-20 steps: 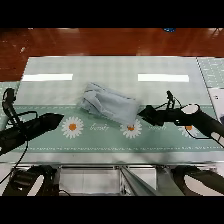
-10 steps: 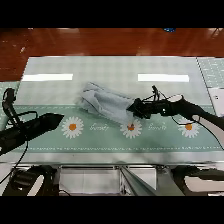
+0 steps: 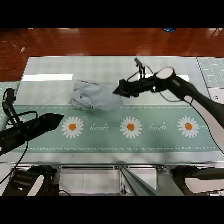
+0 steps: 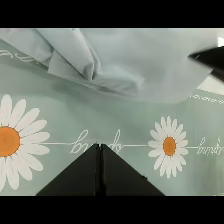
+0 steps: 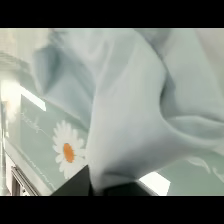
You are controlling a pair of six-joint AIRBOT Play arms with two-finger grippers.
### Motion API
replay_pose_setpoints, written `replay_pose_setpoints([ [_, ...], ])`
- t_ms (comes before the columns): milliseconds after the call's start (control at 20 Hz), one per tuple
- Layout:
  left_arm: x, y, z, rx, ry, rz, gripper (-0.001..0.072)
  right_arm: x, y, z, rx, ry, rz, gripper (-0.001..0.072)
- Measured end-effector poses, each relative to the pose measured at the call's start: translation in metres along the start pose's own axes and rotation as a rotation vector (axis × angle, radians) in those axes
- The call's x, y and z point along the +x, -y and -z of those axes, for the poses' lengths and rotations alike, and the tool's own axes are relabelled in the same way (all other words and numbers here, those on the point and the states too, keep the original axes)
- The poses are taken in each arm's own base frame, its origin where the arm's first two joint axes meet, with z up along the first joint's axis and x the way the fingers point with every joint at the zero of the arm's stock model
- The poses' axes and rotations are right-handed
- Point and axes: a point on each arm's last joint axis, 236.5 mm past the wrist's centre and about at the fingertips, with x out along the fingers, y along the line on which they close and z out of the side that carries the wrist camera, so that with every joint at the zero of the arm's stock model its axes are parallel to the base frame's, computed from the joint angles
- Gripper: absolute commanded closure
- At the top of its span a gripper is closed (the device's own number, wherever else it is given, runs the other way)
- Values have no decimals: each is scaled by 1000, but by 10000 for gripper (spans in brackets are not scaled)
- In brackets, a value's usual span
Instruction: Fold the shirts.
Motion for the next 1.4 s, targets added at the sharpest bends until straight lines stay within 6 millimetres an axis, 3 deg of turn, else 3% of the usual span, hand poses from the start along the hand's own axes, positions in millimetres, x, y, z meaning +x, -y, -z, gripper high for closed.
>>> replay_pose_setpoints([
  [250, 0, 0, 0, 0, -1, 0, 687, -63, -77, -57, -233, 79, 46, 686],
  [350, 0, 0, 0, 0, -1, 0, 687, -100, -94, -82, -283, 151, 86, 686],
  [450, 0, 0, 0, 0, -1, 0, 688, -140, -98, -100, -290, 210, 125, 687],
  [700, 0, 9, 3, -24, -12, 38, 688, -255, -64, -132, -175, 387, 227, 687],
  [900, 0, 14, 3, -6, -13, 58, 688, -340, -26, -133, -35, 502, 267, 686],
  [1050, -1, 16, 1, 3, -3, 66, 688, -387, -2, -120, 66, 548, 289, 687],
  [1200, -1, 17, -6, 6, 25, 74, 688, -416, 21, -98, 157, 559, 329, 688],
  [1400, -1, 19, -12, 8, 51, 79, 688, -445, 65, -48, 299, 530, 518, 688],
])
